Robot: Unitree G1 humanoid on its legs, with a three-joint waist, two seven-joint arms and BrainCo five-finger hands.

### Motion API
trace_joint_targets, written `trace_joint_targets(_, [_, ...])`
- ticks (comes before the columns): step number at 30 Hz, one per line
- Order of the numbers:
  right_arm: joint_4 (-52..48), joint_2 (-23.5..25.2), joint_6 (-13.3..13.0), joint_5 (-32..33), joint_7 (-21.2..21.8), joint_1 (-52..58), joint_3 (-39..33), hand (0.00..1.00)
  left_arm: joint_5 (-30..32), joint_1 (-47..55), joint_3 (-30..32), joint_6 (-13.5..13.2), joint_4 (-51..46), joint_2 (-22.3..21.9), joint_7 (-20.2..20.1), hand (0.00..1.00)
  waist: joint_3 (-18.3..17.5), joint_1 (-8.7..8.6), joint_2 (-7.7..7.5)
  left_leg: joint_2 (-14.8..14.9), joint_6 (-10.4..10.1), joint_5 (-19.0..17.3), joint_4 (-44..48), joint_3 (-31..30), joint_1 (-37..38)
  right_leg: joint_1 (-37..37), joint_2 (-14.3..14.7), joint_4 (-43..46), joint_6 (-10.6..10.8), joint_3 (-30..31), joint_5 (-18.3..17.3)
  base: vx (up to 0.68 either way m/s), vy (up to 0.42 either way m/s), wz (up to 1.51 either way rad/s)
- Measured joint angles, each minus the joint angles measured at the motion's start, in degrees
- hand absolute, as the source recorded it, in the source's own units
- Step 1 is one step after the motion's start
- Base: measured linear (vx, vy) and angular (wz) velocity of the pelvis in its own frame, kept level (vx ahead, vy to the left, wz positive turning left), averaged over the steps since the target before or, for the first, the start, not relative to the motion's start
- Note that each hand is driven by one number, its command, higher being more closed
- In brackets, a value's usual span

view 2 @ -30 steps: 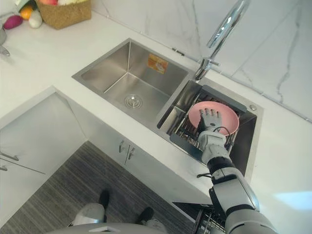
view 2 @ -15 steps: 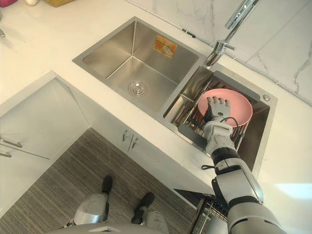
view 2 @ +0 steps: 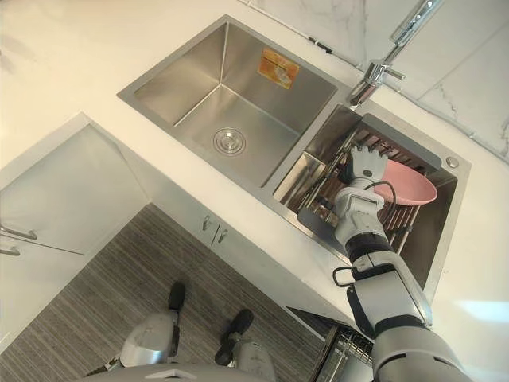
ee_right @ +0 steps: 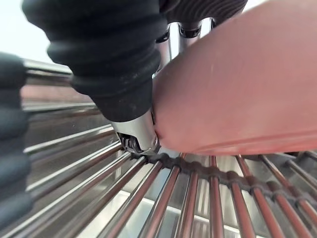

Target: Walk over to the sink, pick up the cup, carry it to the dishwasher, place the cup inside the dishwasher, then close the dishwasher door

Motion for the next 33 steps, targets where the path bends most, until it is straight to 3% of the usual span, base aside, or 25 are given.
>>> trace_joint_targets(6, [-1.7, -1.4, 0.1, -0.2, -2.1, 0.0, -0.2, 1.00, 0.0, 0.0, -0.1, -0.2, 0.0, -0.4, 0.1, 0.00, 0.0, -0.13, 0.00, 0.1, 0.1, 0.1, -0.3, 0.4, 0.3, 0.1, 0.0, 0.2, -0.1, 0.4, -0.1, -0.01, 0.009, -0.01])
trace_joint_targets(16, [-1.6, -3.7, 0.0, 0.0, -0.5, 0.0, -0.2, 1.00, 0.0, 0.0, -0.5, -0.2, 0.7, -0.4, 0.1, 0.00, 0.0, -0.07, -0.03, 0.1, -0.2, -0.1, -0.4, 1.3, 0.5, 0.0, 0.0, -0.1, 0.0, 1.4, -0.6, -0.01, 0.013, -0.04])
trace_joint_targets(20, [-1.6, -3.9, -0.2, 6.2, -0.8, -0.1, -0.4, 1.00, 0.0, 0.0, -1.0, -0.4, 0.7, -0.4, 0.1, 0.00, 0.0, -0.20, -0.08, 0.1, -0.1, -0.1, -0.4, 1.4, 0.5, 0.0, 0.0, -0.2, 0.1, 1.4, 0.1, 0.05, -0.002, 0.00])
trace_joint_targets(23, [-1.7, -3.9, -0.3, 7.3, -1.0, -0.1, -0.7, 1.00, 0.1, 0.0, -1.0, -0.5, 0.7, -0.4, 0.1, 0.00, -0.1, -0.33, -0.15, 0.1, 0.1, 0.0, -0.4, 1.6, 0.7, 0.1, 0.1, -0.3, 0.1, 1.6, 0.3, 0.05, -0.006, -0.03])
trace_joint_targets(33, [-8.7, -5.1, 0.2, 6.2, 1.1, -0.6, -5.0, 1.00, 2.4, -0.1, -1.0, 0.1, 1.0, -0.4, 0.5, 0.00, -0.6, -3.06, -0.93, 0.3, 0.1, -0.7, -0.4, 5.2, 2.5, 0.4, 0.4, -1.3, -0.2, 5.2, 1.1, 0.01, 0.017, -0.18])
